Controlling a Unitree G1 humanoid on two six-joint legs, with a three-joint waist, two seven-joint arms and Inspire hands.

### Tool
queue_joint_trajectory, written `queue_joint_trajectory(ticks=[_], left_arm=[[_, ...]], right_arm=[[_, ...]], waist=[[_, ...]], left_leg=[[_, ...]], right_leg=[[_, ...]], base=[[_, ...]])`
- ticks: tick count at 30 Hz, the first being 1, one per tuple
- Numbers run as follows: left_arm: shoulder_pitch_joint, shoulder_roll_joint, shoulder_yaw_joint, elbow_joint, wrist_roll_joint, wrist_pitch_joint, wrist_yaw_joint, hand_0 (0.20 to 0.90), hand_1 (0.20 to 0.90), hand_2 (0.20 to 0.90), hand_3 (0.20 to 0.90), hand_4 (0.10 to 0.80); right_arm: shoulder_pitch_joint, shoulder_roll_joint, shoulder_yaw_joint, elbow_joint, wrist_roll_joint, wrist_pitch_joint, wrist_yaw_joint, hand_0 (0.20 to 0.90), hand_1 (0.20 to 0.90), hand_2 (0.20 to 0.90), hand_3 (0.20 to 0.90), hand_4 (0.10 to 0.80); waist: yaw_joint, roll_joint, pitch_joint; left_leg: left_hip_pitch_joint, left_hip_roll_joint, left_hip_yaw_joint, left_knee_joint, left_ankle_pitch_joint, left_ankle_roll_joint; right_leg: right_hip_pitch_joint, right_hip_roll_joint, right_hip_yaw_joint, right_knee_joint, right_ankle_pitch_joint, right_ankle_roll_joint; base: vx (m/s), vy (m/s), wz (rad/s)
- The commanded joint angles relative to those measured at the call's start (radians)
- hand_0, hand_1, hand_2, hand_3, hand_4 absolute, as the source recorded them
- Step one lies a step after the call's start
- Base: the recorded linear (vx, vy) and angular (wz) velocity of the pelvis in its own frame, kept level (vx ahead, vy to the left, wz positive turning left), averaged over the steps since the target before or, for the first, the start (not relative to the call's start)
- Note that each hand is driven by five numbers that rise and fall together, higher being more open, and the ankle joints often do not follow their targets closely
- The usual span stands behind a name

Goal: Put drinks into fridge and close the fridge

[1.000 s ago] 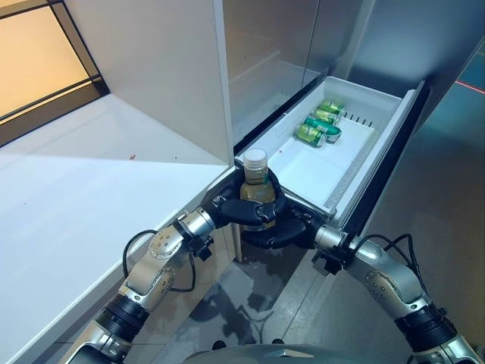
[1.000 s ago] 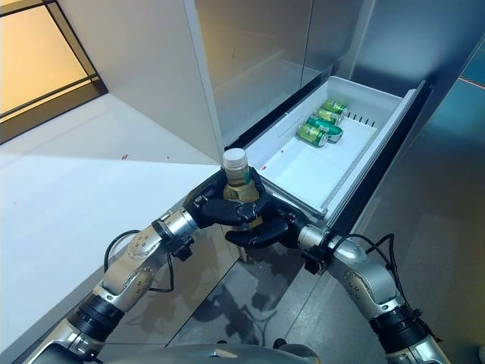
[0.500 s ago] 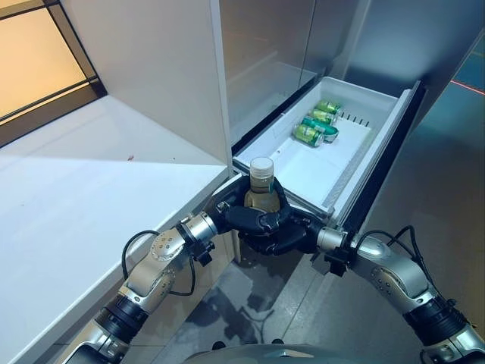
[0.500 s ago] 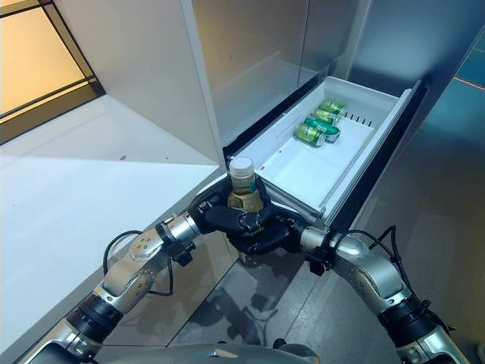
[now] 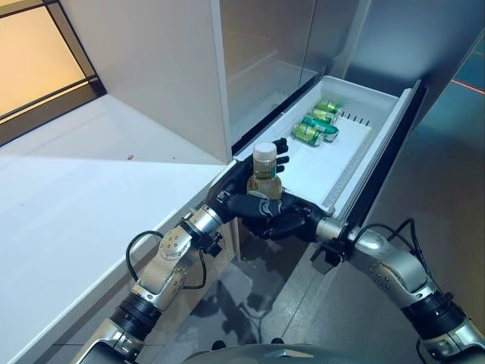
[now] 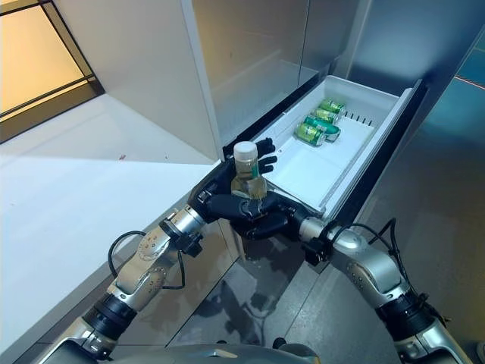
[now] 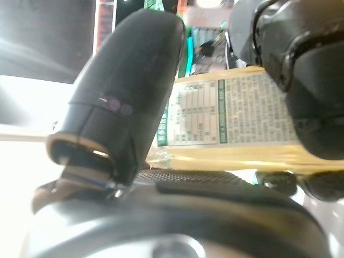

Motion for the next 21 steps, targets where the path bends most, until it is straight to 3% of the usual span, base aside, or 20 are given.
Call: queue_joint_trajectory(ticks=[1,9,17,21], left_arm=[[-0.049,-0.005,0.015,0.056,-0.011,-0.113,0.004,0.9,0.9,0.9,0.9,0.8],[0.089,0.009,0.035,0.149,-0.01,-0.104,-0.026,0.9,0.9,0.9,0.9,0.8],[0.165,0.04,0.015,0.217,-0.049,-0.058,-0.103,0.9,0.9,0.9,0.9,0.8],[0.202,0.05,-0.007,0.262,-0.088,0.023,-0.159,0.9,0.9,0.9,0.9,0.8]], right_arm=[[-0.292,0.024,-0.265,-0.063,0.078,-0.219,-0.125,0.3,0.3,0.3,0.2,0.1],[-0.393,-0.154,-0.373,0.099,0.013,-0.235,-0.261,0.3,0.3,0.3,0.2,0.1],[-0.502,-0.31,-0.369,0.278,0.013,-0.257,-0.305,0.3,0.3,0.3,0.2,0.1],[-0.594,-0.374,-0.313,0.419,0.001,-0.259,-0.314,0.3,0.3,0.3,0.2,0.1]], waist=[[-0.002,-0.042,-0.084],[0.029,-0.065,-0.091],[0.059,-0.076,-0.092],[0.081,-0.079,-0.09]], left_leg=[[-0.026,-0.068,0.009,0.039,-0.116,0.062],[-0.033,-0.068,-0.005,0.047,-0.117,0.058],[-0.044,-0.068,-0.017,0.058,-0.113,0.052],[-0.048,-0.069,-0.027,0.065,-0.113,0.049]], right_leg=[[-0.07,0.011,0.044,0.08,-0.019,0.069],[-0.067,0.013,0.024,0.087,-0.027,0.059],[-0.065,0.012,0.0,0.094,-0.037,0.051],[-0.062,0.009,-0.017,0.1,-0.044,0.047]], base=[[0.005,-0.013,0.04],[0.003,-0.006,0.02],[0.013,-0.007,0.06],[0.046,0.0,0.12]])
